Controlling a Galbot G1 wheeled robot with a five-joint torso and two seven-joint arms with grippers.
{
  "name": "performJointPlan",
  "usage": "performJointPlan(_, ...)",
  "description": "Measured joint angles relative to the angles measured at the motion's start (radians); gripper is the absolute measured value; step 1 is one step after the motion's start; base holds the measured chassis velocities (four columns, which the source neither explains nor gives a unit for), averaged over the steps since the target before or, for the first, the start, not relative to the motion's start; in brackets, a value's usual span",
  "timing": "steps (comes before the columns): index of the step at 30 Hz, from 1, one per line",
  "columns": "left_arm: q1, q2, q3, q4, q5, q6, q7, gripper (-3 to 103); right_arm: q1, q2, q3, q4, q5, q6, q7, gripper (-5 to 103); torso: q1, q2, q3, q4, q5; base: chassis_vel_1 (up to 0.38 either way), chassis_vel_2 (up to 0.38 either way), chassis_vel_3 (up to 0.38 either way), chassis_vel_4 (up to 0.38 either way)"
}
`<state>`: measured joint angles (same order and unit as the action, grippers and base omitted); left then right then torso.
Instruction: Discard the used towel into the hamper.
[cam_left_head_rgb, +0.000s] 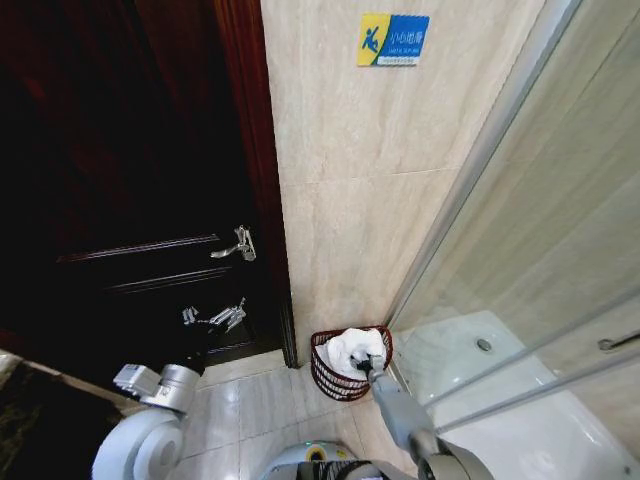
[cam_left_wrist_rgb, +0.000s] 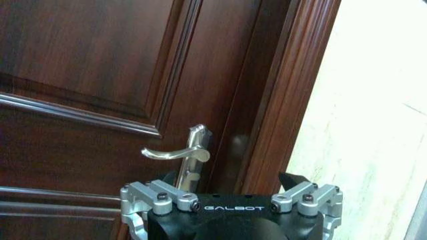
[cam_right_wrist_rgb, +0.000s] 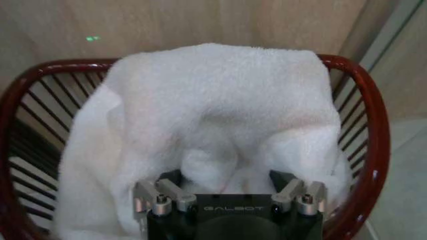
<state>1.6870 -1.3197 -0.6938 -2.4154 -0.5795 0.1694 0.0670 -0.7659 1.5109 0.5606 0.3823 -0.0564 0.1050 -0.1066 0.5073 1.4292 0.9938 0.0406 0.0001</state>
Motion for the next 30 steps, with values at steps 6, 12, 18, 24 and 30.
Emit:
performJointPlan(6, 0.0, 0.0, 0.0, 0.0, 0.0, 0.0, 0.0, 100, 0.0, 0.006, 0.001, 0.008, 0.001, 0.005, -0.038, 100, 0.0, 0.0, 0.0, -0.0002, -0.0003, 0.0, 0.0, 0.0, 0.0)
performJointPlan(12, 0.0, 0.0, 0.0, 0.0, 0.0, 0.0, 0.0, 100, 0.009, 0.048, -0.007, -0.003, 0.078, 0.042, -0.228, 100, 0.0, 0.0, 0.0, -0.0002, -0.0003, 0.0, 0.0, 0.0, 0.0)
performJointPlan(18, 0.0, 0.0, 0.0, 0.0, 0.0, 0.0, 0.0, 100, 0.016, 0.077, -0.01, 0.007, 0.108, 0.057, -0.253, 100, 0.0, 0.0, 0.0, 0.0, 0.0, 0.0, 0.0, 0.0, 0.0)
performJointPlan(24, 0.0, 0.0, 0.0, 0.0, 0.0, 0.0, 0.0, 100, 0.022, 0.032, -0.008, -0.006, 0.012, 0.061, -0.088, 100, 0.0, 0.0, 0.0, 0.0, -0.0001, 0.0, 0.0, 0.0, 0.0)
performJointPlan(30, 0.0, 0.0, 0.0, 0.0, 0.0, 0.0, 0.0, 100, 0.01, -0.008, -0.001, -0.001, -0.013, 0.048, -0.022, 100, 0.0, 0.0, 0.0, 0.0, 0.0001, 0.0, 0.0, 0.0, 0.0)
